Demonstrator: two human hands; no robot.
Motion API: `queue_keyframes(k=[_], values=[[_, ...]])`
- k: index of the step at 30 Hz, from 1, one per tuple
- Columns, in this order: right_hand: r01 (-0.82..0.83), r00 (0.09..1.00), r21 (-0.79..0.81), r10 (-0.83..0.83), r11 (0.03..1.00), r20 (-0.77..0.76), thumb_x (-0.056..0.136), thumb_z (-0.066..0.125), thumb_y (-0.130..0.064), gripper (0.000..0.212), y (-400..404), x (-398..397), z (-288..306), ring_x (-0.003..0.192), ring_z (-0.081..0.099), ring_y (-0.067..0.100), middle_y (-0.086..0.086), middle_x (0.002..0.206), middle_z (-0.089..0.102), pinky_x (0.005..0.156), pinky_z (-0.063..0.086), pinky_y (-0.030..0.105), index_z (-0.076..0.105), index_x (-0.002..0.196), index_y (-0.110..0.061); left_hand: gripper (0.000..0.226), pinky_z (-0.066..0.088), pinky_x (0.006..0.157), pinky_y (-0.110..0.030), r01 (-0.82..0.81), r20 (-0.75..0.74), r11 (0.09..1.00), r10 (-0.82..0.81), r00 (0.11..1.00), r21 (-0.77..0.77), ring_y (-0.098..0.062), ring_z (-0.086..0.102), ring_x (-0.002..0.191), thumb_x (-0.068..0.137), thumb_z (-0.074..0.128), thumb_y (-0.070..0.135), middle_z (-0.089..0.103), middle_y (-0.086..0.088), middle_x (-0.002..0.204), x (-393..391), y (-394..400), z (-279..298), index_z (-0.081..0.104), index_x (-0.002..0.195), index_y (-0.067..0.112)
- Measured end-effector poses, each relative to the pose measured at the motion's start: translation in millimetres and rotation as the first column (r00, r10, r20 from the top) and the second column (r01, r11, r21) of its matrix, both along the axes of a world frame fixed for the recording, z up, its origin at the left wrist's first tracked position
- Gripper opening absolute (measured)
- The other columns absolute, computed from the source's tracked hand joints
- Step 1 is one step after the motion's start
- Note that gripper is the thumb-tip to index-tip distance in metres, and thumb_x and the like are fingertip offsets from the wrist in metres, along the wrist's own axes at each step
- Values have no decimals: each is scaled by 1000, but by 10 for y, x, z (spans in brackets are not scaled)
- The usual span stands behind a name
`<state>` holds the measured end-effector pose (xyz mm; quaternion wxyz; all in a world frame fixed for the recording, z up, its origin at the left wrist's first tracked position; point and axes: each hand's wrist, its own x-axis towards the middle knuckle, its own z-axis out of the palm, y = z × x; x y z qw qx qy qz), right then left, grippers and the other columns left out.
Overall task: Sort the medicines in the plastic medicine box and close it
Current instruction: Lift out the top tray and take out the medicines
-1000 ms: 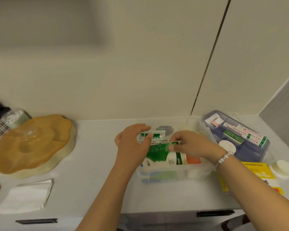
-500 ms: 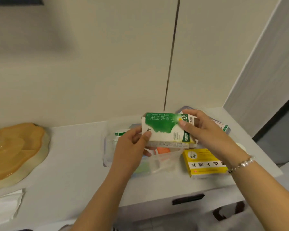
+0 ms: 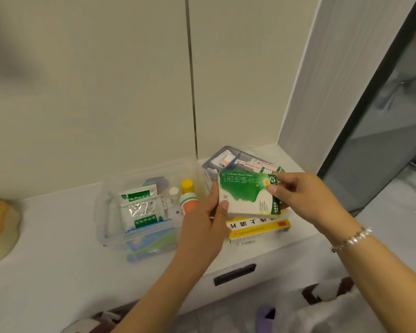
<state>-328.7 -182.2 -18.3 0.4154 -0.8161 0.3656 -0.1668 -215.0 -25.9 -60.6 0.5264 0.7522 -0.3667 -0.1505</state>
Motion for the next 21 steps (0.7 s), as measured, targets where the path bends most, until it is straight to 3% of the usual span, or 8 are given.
queue_keyframes(k=[4,6,9,11,13,16,19,21], values=[[74,997,80,-71,994,-29,84,64,-20,35,-113,-105,-59,79,69,19,6,87,74,83,54,44,61,118,-14,55,49,77,-13,148,42,986,-152,988,73,-11,60,87,95,43,27,62,8,101,-166,-73,-56,17,143,36],[98,995,106,-93,990,-48,83,64,-22,31,-162,-133,-79,74,68,10,0,82,73,70,55,34,61,114,-18,60,49,88,-24,213,85,969,-225,971,128,-16,55,101,95,43,24,56,2,119,-233,-94,-77,14,147,24],[108,987,72,-99,992,-124,82,66,-29,21,-200,-141,-97,62,60,-1,-7,78,69,49,42,18,56,99,-22,53,46,74,-16,222,84,955,-242,967,197,-13,58,85,95,43,17,61,-2,107,-243,-108,-124,23,143,24],[112,983,49,-104,992,-148,80,67,-30,15,-235,-129,-104,62,59,1,-5,79,69,48,40,18,59,87,-19,53,45,69,-10,213,57,952,-230,971,222,-8,59,78,95,43,17,65,2,102,-233,-105,-141,24,142,28],[70,975,36,-61,997,-213,81,67,-29,11,-236,-105,-101,66,62,4,-4,79,71,52,47,21,60,76,-21,49,46,77,-12,189,84,950,-216,973,248,-11,63,89,93,48,22,65,2,113,-219,-98,-154,32,139,27],[33,953,53,-15,998,-302,80,67,-28,10,-227,-74,-153,72,69,12,1,85,73,66,58,32,64,80,-18,39,47,86,-22,121,183,951,-177,967,284,-17,59,98,89,55,28,61,-2,116,-164,-97,-198,51,128,22],[-17,924,2,16,1000,-382,81,65,-30,15,-220,-31,-230,72,69,14,1,90,73,69,58,31,66,88,-16,27,37,68,-3,64,236,946,-144,961,318,-4,49,76,86,60,31,62,3,99,-101,-108,-268,65,108,16],[-59,898,-36,37,998,-439,83,63,-31,21,-210,15,-268,74,69,13,2,93,73,68,56,27,67,94,-14,25,35,61,-7,58,227,936,-144,963,347,-4,47,69,85,61,31,65,2,93,-100,-121,-313,67,101,14]])
